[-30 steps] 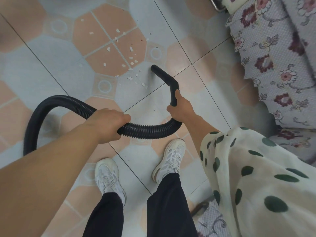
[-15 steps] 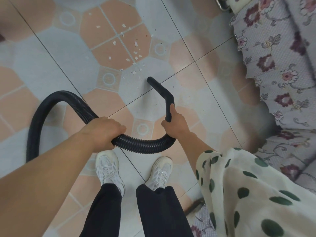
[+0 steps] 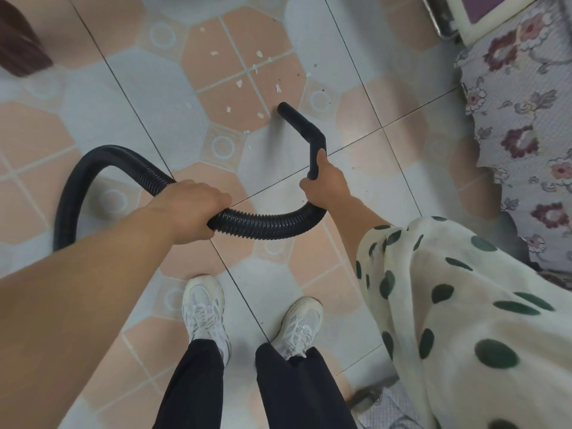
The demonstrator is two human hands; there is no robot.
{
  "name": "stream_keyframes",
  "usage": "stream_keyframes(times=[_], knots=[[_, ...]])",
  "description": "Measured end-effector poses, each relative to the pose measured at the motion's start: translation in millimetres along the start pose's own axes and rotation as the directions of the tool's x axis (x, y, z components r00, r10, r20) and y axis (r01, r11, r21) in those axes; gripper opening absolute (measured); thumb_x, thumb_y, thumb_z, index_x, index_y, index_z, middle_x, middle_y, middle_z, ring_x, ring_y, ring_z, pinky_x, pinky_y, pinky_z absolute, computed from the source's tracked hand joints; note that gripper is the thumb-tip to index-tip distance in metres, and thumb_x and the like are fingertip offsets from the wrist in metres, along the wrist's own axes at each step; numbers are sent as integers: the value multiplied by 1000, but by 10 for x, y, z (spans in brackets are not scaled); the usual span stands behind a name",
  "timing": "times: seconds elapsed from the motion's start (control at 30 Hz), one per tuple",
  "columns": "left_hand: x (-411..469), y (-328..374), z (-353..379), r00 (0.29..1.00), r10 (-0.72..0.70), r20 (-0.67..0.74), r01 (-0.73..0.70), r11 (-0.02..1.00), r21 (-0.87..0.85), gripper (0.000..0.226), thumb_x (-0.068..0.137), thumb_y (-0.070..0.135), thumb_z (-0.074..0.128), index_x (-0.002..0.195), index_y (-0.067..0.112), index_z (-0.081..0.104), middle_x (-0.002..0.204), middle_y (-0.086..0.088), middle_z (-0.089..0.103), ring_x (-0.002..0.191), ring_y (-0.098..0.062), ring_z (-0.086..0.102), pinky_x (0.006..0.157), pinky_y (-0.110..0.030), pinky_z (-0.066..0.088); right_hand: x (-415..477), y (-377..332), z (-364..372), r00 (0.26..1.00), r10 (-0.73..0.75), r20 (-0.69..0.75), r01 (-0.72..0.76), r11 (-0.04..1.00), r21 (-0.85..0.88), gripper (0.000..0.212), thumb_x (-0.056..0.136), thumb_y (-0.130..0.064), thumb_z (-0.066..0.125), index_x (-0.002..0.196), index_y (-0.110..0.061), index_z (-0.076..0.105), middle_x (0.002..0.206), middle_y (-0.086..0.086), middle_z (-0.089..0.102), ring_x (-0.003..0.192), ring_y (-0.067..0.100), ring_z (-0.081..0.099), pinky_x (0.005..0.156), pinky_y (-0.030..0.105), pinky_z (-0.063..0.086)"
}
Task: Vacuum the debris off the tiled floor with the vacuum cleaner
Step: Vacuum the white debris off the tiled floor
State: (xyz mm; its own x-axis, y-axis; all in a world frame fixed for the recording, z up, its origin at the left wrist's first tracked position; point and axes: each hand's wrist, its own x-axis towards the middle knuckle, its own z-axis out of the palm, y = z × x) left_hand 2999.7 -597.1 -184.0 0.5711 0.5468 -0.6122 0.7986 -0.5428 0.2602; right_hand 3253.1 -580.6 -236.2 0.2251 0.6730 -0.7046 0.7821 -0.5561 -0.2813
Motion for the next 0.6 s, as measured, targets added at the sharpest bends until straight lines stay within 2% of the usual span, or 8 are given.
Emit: stream_keyframes(times=[0.1, 0.27, 0.4, 0.47, 0.6], knots=[[80, -52, -32, 1000, -22, -22, 21, 1000, -11, 22, 81, 26, 59, 87, 28, 38, 80, 10, 43, 87, -18, 50, 64, -29, 29, 147, -116, -87, 999, -33, -8, 33, 999, -34, 81, 92, -21, 53, 157, -23, 5, 126, 13, 53, 105, 31, 57, 84, 38, 50], [159, -104, -76, 997, -52, -59, 50, 998, -37, 24, 80, 27, 59, 86, 28, 36, 77, 11, 39, 84, -18, 47, 65, -30, 31, 309, -257, -217, 998, -62, -3, 62, 996, -70, 82, 92, -20, 54, 157, -23, 4, 131, 12, 53, 104, 30, 56, 83, 38, 50], [136, -55, -97, 999, -42, -15, 41, 998, -57, 26, 80, 28, 60, 86, 30, 35, 79, 10, 40, 86, -19, 49, 69, -30, 36, 219, -192, -221, 997, -72, 36, 74, 995, -73, 83, 93, -21, 55, 158, -23, 4, 129, 12, 54, 105, 29, 56, 88, 40, 51], [92, 25, -75, 1000, -23, 4, 23, 998, -63, 26, 80, 28, 61, 86, 30, 35, 79, 11, 40, 85, -18, 49, 72, -31, 39, 101, -102, -200, 995, -72, 68, 77, 994, -78, 82, 93, -20, 55, 158, -24, 4, 125, 11, 55, 98, 27, 55, 84, 37, 50], [-62, 237, 14, 999, -8, 39, 11, 997, -81, 23, 80, 26, 61, 85, 30, 38, 78, 12, 40, 83, -16, 47, 68, -28, 34, -121, 31, -151, 986, -85, 142, 103, 987, -125, 82, 92, -20, 55, 157, -23, 5, 121, 12, 53, 91, 26, 52, 75, 35, 48]])
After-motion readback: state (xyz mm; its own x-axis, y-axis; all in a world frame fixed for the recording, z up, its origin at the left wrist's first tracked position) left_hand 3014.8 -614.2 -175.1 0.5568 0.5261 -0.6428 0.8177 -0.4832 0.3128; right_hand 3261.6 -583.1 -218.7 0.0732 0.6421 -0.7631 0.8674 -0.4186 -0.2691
